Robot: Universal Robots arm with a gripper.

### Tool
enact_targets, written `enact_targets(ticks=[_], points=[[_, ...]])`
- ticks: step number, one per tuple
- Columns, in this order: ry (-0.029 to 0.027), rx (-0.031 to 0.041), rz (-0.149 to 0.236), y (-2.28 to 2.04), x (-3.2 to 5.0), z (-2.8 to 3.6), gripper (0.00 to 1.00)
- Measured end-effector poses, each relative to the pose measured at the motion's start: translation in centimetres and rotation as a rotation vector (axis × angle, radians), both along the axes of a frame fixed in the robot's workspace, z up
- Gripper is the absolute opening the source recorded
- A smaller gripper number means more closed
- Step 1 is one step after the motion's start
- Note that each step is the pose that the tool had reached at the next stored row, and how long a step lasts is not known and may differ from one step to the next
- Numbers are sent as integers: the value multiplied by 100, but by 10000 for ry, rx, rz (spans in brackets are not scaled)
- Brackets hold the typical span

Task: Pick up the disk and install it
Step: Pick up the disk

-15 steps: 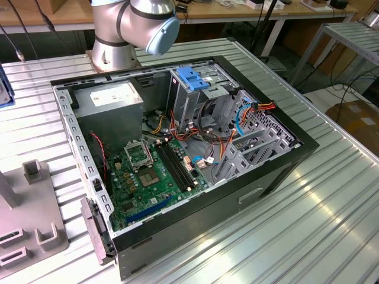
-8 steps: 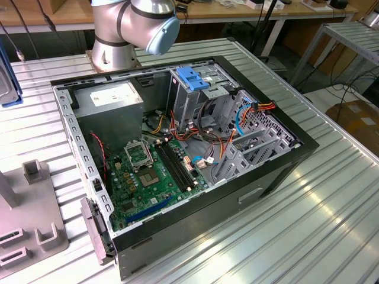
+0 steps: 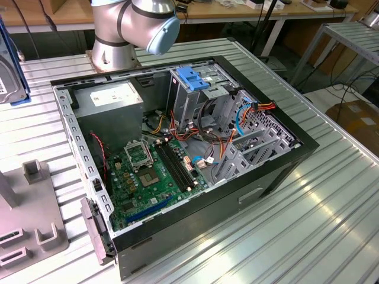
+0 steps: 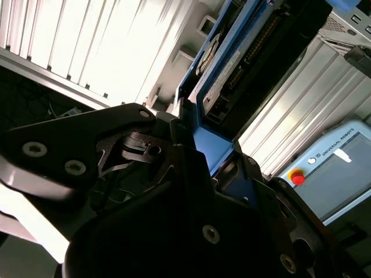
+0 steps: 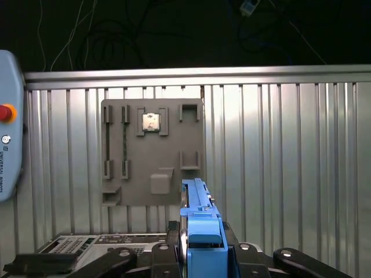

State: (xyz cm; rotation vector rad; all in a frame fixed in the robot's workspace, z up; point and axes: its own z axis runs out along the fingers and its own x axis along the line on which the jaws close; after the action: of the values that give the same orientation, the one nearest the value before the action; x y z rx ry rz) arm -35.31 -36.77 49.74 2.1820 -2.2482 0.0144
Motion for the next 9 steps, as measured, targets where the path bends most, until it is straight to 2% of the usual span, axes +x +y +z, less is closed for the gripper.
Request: enact_targets(ticks=[9], points=[[0,0,0,0,128,0,37]])
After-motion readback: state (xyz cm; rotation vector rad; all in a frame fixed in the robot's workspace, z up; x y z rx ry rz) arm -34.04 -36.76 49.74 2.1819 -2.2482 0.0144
